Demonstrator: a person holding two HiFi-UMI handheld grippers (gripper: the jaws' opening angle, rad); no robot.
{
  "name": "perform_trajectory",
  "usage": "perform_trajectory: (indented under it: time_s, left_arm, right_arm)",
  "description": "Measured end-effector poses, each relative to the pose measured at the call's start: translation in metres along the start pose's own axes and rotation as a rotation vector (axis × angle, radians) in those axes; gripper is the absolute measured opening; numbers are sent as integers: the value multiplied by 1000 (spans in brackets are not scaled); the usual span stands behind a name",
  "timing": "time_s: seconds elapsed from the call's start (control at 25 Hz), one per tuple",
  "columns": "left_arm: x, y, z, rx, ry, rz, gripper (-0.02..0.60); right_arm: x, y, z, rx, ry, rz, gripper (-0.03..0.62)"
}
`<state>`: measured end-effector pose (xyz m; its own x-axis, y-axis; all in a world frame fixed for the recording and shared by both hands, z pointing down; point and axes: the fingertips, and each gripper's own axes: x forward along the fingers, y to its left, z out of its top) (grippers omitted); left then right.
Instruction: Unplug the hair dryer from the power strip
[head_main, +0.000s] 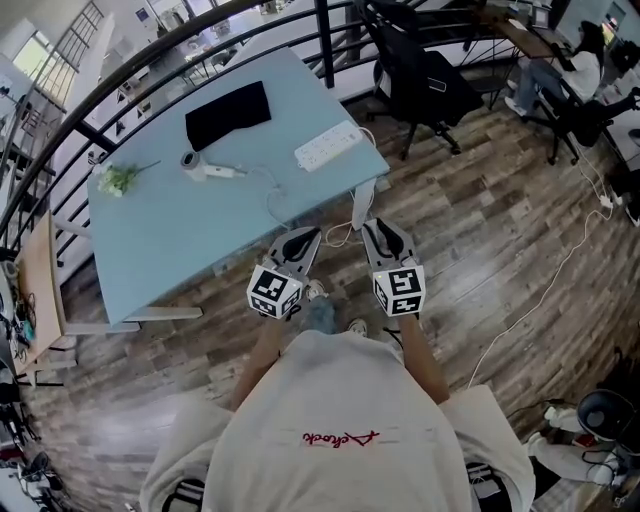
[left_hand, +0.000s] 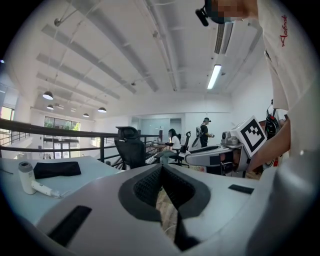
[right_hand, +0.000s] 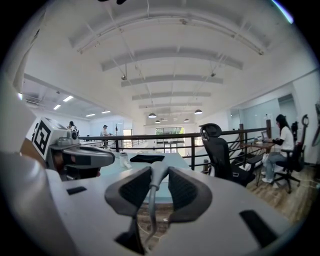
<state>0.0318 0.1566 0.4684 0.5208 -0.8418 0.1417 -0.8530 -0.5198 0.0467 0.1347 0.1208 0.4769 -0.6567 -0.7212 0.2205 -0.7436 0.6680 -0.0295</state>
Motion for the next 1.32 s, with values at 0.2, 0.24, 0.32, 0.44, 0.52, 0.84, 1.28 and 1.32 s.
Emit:
perform_trajectory:
  time_s: [0.2, 0.24, 0.32, 0.44, 0.52, 0.84, 1.28, 1.32]
  left_arm:
    - [-16, -18, -3, 5, -3, 7, 6]
    - [-19, -21, -3, 7, -5, 8, 6]
    - [-25, -27, -3, 13, -10, 10, 6]
    - [-31, -37, -4, 15, -15, 14, 6]
    - [-34, -43, -6, 16, -17, 13, 6]
    - [-38, -56, -4, 25, -29, 1, 6]
    - [-41, -60, 3, 37, -40, 1, 6]
    - [-41, -59, 4, 38, -41, 1, 6]
  right_arm:
    - [-22, 11, -7, -4, 2, 7, 123]
    - [-25, 14, -7, -7, 1, 8, 123]
    - [-33, 17, -8, -13, -2, 9, 123]
    - [-44, 22, -10, -11, -10, 12, 123]
    - [-51, 24, -13, -12, -10, 11, 123]
    - [-63, 28, -10, -18, -23, 8, 123]
    - [-67, 31, -2, -26, -43, 9, 123]
    - [-66, 31, -1, -26, -45, 10, 121]
